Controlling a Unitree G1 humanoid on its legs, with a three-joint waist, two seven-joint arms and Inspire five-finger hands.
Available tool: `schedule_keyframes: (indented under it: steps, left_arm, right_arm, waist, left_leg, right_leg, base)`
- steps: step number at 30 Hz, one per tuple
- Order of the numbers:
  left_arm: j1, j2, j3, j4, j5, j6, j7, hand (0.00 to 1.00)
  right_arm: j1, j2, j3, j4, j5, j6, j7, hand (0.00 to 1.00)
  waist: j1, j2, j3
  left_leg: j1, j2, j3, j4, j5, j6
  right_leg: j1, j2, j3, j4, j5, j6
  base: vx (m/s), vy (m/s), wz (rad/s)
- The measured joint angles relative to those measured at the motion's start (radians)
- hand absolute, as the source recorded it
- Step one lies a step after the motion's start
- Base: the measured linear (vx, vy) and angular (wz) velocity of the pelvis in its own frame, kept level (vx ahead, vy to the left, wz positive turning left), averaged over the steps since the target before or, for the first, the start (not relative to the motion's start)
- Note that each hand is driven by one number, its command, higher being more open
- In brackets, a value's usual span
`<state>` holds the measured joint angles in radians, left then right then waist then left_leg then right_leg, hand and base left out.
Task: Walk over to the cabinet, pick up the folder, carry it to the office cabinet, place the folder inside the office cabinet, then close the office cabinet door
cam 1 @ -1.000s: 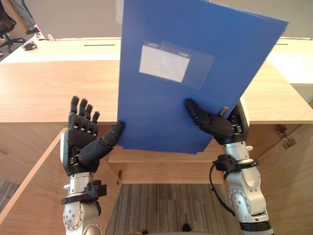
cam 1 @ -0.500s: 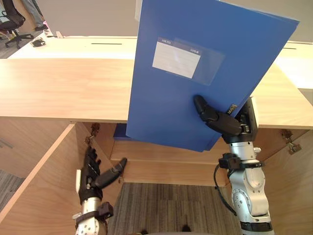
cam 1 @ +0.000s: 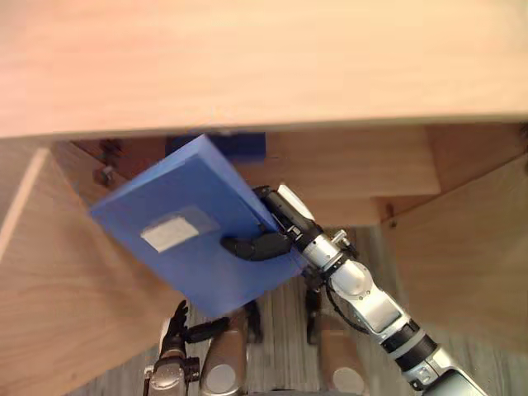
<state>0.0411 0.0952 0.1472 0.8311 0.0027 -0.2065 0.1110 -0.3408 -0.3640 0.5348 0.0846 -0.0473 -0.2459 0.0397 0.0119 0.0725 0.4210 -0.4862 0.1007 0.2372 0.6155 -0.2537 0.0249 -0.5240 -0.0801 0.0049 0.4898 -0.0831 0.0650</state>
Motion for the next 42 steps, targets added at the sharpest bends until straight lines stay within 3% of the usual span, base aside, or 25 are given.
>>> schedule_keyframes:
  steps: [3, 6, 9, 14, 21, 28, 29, 35, 42]
  left_arm:
    - [-0.071, -0.001, -0.022, -0.002, -0.008, -0.007, 0.015, 1.00]
    - [-0.116, -0.012, -0.025, -0.040, -0.022, -0.009, 0.015, 1.00]
    - [-0.140, -0.022, -0.018, -0.100, -0.034, -0.010, 0.017, 1.00]
    - [-0.188, -0.067, -0.017, -0.221, -0.083, -0.017, 0.037, 1.00]
    - [-0.200, -0.082, 0.015, -0.253, -0.141, -0.017, 0.098, 1.00]
    - [-0.202, -0.097, 0.019, -0.271, -0.165, -0.017, 0.131, 1.00]
    - [-0.204, -0.099, 0.020, -0.270, -0.171, -0.017, 0.133, 1.00]
    - [-0.219, -0.110, 0.020, -0.269, -0.181, -0.018, 0.157, 1.00]
    - [-0.222, -0.116, 0.009, -0.269, -0.200, -0.019, 0.167, 1.00]
  right_arm:
    - [-0.069, 0.013, -0.029, 0.080, 0.005, 0.008, -0.025, 0.00]
    - [-0.088, 0.062, -0.121, 0.106, 0.039, 0.031, -0.067, 0.00]
    - [-0.127, 0.104, -0.220, 0.105, 0.162, 0.032, -0.113, 0.00]
    - [-0.312, 0.164, -0.432, 0.103, 0.455, 0.019, -0.266, 0.00]
    - [-0.520, 0.177, -0.595, 0.189, 0.716, -0.036, -0.411, 0.00]
    - [-0.733, 0.184, -0.687, 0.352, 0.974, -0.063, -0.449, 0.00]
    - [-0.779, 0.182, -0.705, 0.389, 1.010, -0.066, -0.458, 1.00]
    - [-0.919, 0.136, -0.728, 0.511, 1.169, -0.070, -0.462, 1.00]
    - [-0.942, 0.103, -0.726, 0.534, 1.232, -0.076, -0.463, 1.00]
  waist:
    - [0.000, 0.019, 0.030]
    - [0.006, 0.020, 0.034]
    - [0.011, 0.023, 0.040]
    - [0.050, 0.024, 0.057]
    - [0.065, 0.025, 0.059]
    - [0.086, 0.025, 0.059]
    - [0.089, 0.025, 0.059]
    - [0.101, 0.025, 0.058]
    - [0.100, 0.024, 0.055]
  left_leg:
    - [-0.141, 0.018, -0.004, 0.112, -0.022, 0.005]
    - [-0.264, 0.032, -0.020, 0.212, -0.050, 0.005]
    - [-0.376, 0.049, -0.043, 0.310, -0.076, 0.002]
    - [-0.550, 0.068, -0.064, 0.411, -0.079, 0.004]
    - [-0.624, 0.082, -0.086, 0.454, -0.078, 0.005]
    - [-0.644, 0.084, -0.091, 0.450, -0.076, 0.004]
    - [-0.645, 0.084, -0.091, 0.449, -0.075, 0.003]
    - [-0.645, 0.080, -0.098, 0.430, -0.066, -0.003]
    - [-0.639, 0.064, -0.116, 0.399, -0.044, -0.011]
  right_leg:
    - [-0.147, -0.005, -0.001, 0.118, -0.023, -0.003]
    - [-0.272, -0.007, -0.009, 0.228, -0.060, -0.007]
    - [-0.379, -0.009, -0.026, 0.332, -0.096, -0.012]
    - [-0.549, -0.010, -0.035, 0.440, -0.112, -0.026]
    - [-0.612, -0.008, -0.057, 0.477, -0.117, -0.033]
    - [-0.628, -0.009, -0.066, 0.470, -0.117, -0.034]
    - [-0.629, -0.009, -0.067, 0.469, -0.117, -0.034]
    - [-0.624, -0.017, -0.083, 0.456, -0.117, -0.034]
    - [-0.605, -0.032, -0.107, 0.439, -0.116, -0.035]
  base:
    - [-0.17, 0.009, -0.03]
    - [-0.15, -0.024, 0.09]
    - [-0.15, -0.048, 0.12]
    - [-0.09, -0.057, 0.05]
    - [-0.05, -0.038, 0.02]
    - [-0.06, -0.025, 0.00]
    - [-0.04, -0.020, 0.01]
    - [-0.05, -0.028, 0.05]
    - [-0.07, -0.048, 0.12]
